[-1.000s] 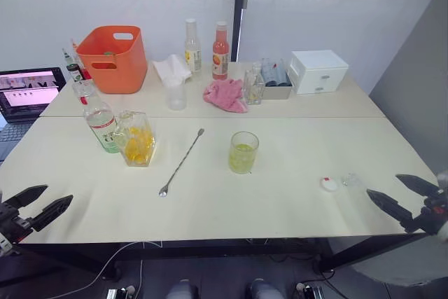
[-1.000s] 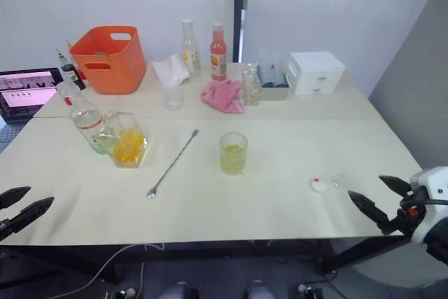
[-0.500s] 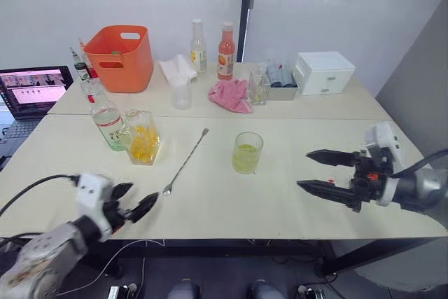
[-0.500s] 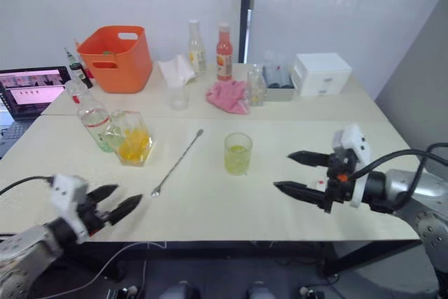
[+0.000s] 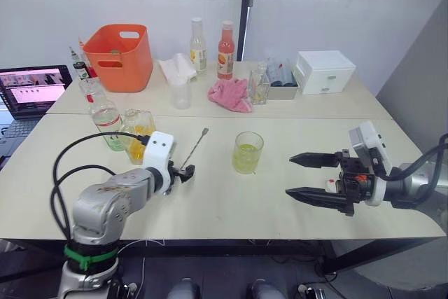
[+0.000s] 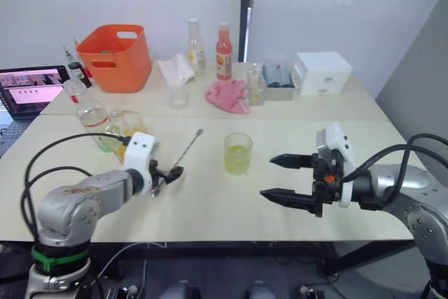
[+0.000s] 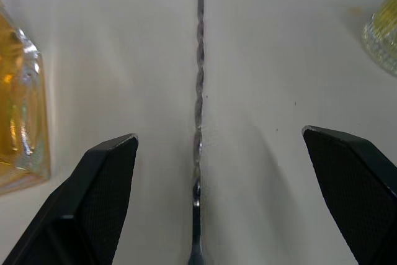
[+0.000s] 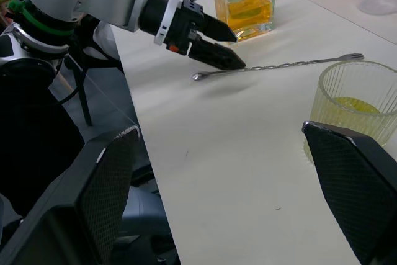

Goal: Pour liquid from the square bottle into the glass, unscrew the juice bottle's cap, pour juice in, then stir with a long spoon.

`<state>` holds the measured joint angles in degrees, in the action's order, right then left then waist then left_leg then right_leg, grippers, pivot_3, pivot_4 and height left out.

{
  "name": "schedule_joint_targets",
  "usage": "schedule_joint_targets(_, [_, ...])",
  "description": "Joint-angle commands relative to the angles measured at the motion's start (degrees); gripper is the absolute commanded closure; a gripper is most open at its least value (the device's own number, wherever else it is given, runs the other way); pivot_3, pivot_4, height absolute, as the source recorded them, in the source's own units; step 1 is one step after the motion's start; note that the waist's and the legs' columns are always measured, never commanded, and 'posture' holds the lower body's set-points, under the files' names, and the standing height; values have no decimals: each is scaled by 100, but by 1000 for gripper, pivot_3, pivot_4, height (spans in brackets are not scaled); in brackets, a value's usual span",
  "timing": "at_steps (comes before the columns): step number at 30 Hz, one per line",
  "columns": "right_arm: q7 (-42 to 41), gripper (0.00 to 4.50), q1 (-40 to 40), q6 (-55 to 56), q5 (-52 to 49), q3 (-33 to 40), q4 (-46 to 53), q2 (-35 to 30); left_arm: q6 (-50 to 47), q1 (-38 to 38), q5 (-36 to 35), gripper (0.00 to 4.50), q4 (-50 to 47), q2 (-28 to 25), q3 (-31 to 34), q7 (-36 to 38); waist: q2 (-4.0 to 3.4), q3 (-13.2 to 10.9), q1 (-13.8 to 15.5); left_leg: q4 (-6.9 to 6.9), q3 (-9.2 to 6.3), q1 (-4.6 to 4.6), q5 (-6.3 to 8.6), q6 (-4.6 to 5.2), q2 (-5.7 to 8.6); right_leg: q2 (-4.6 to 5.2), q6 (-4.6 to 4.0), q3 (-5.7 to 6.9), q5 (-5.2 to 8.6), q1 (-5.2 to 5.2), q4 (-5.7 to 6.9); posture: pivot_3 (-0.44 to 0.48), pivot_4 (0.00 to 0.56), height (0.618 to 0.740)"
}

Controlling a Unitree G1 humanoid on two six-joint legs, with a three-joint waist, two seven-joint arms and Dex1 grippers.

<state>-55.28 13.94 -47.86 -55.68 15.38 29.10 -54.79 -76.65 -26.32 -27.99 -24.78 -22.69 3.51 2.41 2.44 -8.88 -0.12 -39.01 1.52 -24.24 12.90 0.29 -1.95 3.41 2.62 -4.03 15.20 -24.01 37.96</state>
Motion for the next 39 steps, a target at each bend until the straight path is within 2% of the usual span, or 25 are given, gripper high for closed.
schedule_joint_targets(1, [218, 0, -51, -35, -270, 316, 268, 22, -122, -255, 312, 20, 301, 279, -329, -179, 0, 0, 14, -1, 1, -1, 0, 0, 1, 0, 0, 0, 0, 1, 0, 0, 150, 715])
schedule_joint_targets(4, [350, 0, -113, -41, -355, 383, 347, 15, -148, -270, 490, 20, 579, 383, -480, -198, 0, 0, 20, -1, 0, -3, 0, 0, 1, 0, 0, 0, 0, -2, -1, 0, 150, 715])
schedule_joint_targets(5, [412, 0, -127, -39, -375, 414, 360, 20, -115, -259, 534, 279, 716, 433, -490, -183, -1, 1, 24, -1, 0, -2, 0, 0, 1, 0, 0, 0, 0, -1, 0, 0, 150, 715])
schedule_joint_targets(10, [610, 0, -211, -28, -436, 470, 432, 31, 59, -244, 736, 1792, 1191, 478, -586, -14, -10, 6, 29, -1, 4, 23, -1, -1, 2, 0, 0, 0, 0, 26, 1, 0, 150, 715])
schedule_joint_targets(13, [683, 0, -244, -18, -448, 479, 450, 21, 108, -260, 798, 2796, 1303, 533, -567, 85, -11, 6, 46, 5, 13, 75, 0, -1, 3, 0, 2, 12, 3, 91, -27, 0, 150, 715])
schedule_joint_targets(18, [786, 0, -239, 11, -469, 464, 468, 29, 209, -116, 924, 4480, 1287, 448, -715, 267, -15, 9, 79, 7, 13, 78, 0, -1, 4, 3, 2, 13, 2, 97, -33, 0, 150, 715])
schedule_joint_targets(21, [831, 0, -215, 30, -455, 420, 450, 47, 556, -14, 1185, 4480, 1256, 197, -965, 369, -16, 9, 75, 9, 11, 78, 1, -1, 4, 4, 2, 12, 2, 97, -35, 0, 150, 715])
schedule_joint_targets(26, [916, 0, -216, 38, -431, 364, 473, 106, 1316, 76, 1234, 4480, 977, -71, -809, 774, -21, 12, 72, 11, 11, 79, 1, -1, 1, 4, 1, 11, 2, 96, -35, 0, 150, 715])
schedule_joint_targets(32, [991, 0, -261, 39, -384, 343, 478, 155, 2037, 406, 898, 4480, 381, -1016, -282, 1934, -19, 9, 17, 17, 6, 47, 1, -1, -4, 2, 0, 12, 2, 67, -40, 0, 150, 715])
schedule_joint_targets(35, [1029, 0, -276, 35, -373, 323, 492, 173, 2405, 688, 562, 4480, 190, -1517, 180, 2668, -19, 7, 2, 20, 2, 44, 1, 0, -4, 3, 0, 13, 2, 63, -43, 0, 150, 715])
schedule_joint_targets(39, [1090, 0, -262, 34, -382, 285, 516, 201, 2967, 1329, 410, 4480, 253, -2300, 562, 3666, -21, 6, -13, 20, 5, 46, 1, 1, -7, 6, -1, 12, 3, 64, -45, 0, 150, 715])
